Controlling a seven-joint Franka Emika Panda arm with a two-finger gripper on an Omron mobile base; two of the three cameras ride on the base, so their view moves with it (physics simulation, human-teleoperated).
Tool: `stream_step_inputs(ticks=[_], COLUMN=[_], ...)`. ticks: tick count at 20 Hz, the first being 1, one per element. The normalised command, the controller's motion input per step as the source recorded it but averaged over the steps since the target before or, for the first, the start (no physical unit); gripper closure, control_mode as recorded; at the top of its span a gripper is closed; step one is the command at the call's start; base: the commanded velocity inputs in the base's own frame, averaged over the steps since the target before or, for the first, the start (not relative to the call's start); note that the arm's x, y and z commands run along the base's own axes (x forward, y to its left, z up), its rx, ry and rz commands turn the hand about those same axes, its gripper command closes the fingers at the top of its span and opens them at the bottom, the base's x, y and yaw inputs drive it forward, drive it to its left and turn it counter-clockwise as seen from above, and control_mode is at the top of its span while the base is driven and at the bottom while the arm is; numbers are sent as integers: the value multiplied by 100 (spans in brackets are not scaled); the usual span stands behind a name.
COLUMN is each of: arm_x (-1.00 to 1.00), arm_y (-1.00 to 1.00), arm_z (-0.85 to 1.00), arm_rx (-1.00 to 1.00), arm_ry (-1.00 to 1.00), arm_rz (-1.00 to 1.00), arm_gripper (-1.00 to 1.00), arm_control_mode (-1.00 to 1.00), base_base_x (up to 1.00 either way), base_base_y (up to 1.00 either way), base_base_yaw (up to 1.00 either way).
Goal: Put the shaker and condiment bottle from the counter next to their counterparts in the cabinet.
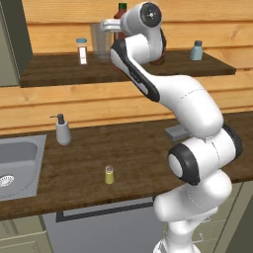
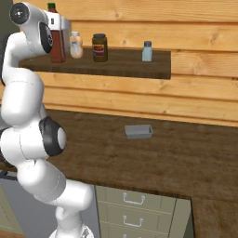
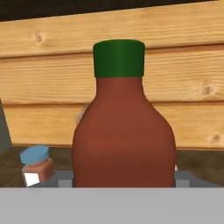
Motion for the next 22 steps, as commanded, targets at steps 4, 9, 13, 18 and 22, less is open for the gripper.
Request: stream_step_inputs(ticks=[4, 9, 13, 18, 22], arm_x=[48, 43, 29, 1, -18], arm_y=[0, 5, 10, 12, 1], arm_z=[-33, -15, -20, -35, -5], arm_rx=[0, 0, 0, 0, 0], arm_ry=[-6, 0, -5, -10, -2], arm_rz=[0, 0, 0, 0, -2], arm_gripper=[100, 100, 100, -100, -100], arm_control_mode=[-100, -100, -100, -100, -100], base_base_x=[0, 0, 0, 0, 0], base_base_y=[0, 0, 0, 0, 0], base_base_yaw=[0, 0, 0, 0, 0])
